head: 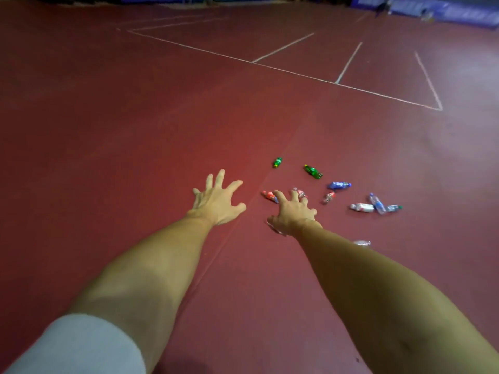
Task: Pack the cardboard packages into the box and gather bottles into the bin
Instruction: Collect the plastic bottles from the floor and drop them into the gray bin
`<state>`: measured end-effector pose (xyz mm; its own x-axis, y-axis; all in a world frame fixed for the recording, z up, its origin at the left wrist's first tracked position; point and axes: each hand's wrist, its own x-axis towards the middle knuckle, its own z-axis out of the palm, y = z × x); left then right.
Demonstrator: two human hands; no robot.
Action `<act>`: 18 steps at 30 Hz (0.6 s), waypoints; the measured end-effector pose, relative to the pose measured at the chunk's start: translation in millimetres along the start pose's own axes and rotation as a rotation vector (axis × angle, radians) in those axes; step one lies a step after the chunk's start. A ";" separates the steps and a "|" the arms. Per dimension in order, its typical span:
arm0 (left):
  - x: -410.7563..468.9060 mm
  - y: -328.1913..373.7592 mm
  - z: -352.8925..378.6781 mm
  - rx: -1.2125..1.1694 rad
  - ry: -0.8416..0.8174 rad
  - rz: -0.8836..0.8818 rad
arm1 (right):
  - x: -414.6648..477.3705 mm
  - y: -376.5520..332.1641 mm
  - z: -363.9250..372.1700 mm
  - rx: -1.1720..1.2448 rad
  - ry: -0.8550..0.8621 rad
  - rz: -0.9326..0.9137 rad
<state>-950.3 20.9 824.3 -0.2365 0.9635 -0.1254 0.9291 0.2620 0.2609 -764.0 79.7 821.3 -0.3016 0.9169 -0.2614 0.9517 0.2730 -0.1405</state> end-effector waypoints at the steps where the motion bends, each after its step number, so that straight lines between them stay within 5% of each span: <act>1: 18.2 11.6 2.8 0.018 -0.015 0.036 | 11.5 12.9 -2.2 0.022 0.005 0.027; 18: 321.8 210.7 44.9 0.140 -0.097 0.261 | 272.0 228.3 -72.1 0.059 -0.017 0.199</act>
<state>-817.9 383.7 796.0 0.0366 0.9858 -0.1638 0.9867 -0.0097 0.1623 -624.7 412.4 787.0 -0.1093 0.9458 -0.3057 0.9878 0.0690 -0.1398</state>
